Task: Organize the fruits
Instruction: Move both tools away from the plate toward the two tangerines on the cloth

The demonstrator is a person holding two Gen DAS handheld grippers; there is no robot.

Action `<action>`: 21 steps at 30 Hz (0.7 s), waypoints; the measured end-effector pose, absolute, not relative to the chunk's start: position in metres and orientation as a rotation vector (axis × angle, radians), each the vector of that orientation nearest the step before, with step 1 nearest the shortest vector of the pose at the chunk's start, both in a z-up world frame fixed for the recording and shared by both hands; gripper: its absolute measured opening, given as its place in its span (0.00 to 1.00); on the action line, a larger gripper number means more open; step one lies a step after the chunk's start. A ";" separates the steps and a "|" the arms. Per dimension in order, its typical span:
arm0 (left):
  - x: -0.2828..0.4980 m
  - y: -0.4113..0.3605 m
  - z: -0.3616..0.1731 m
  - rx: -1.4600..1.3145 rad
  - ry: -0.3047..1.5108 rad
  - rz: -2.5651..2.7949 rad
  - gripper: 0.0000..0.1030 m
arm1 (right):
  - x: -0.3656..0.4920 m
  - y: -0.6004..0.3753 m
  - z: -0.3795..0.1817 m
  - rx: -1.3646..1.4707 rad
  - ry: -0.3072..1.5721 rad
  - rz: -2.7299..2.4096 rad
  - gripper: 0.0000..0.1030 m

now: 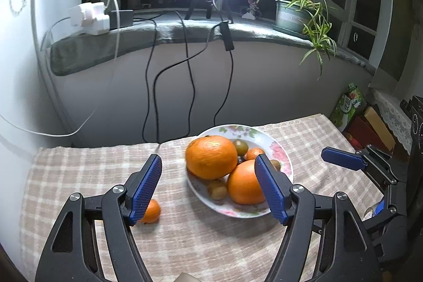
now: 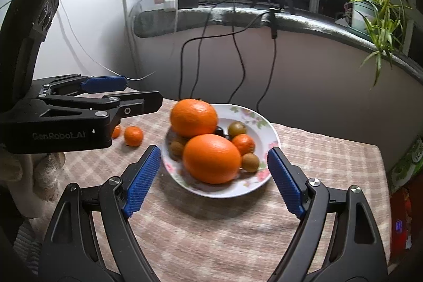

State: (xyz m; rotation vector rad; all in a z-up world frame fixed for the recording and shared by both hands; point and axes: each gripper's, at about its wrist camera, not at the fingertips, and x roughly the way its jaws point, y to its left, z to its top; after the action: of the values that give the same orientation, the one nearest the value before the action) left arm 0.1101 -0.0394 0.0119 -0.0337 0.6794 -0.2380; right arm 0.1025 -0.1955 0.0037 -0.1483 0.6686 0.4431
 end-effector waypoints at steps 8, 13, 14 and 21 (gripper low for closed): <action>0.102 -0.013 0.009 -0.052 0.669 -0.199 0.70 | 0.100 -0.169 0.000 -0.179 0.674 0.494 0.83; 0.098 0.006 0.005 -0.066 0.669 -0.176 0.70 | 0.102 -0.150 -0.004 -0.185 0.692 0.533 0.83; 0.097 0.010 0.004 -0.070 0.669 -0.172 0.70 | 0.102 -0.146 -0.005 -0.186 0.694 0.541 0.83; 0.093 0.047 -0.010 -0.111 0.691 -0.130 0.70 | 0.098 -0.115 -0.012 -0.210 0.714 0.615 0.83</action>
State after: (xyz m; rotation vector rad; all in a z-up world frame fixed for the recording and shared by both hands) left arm 0.0926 0.0465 -0.0101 -0.1110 0.6909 -0.1304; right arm 0.0981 -0.1153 -0.0124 -0.2096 0.7135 0.6151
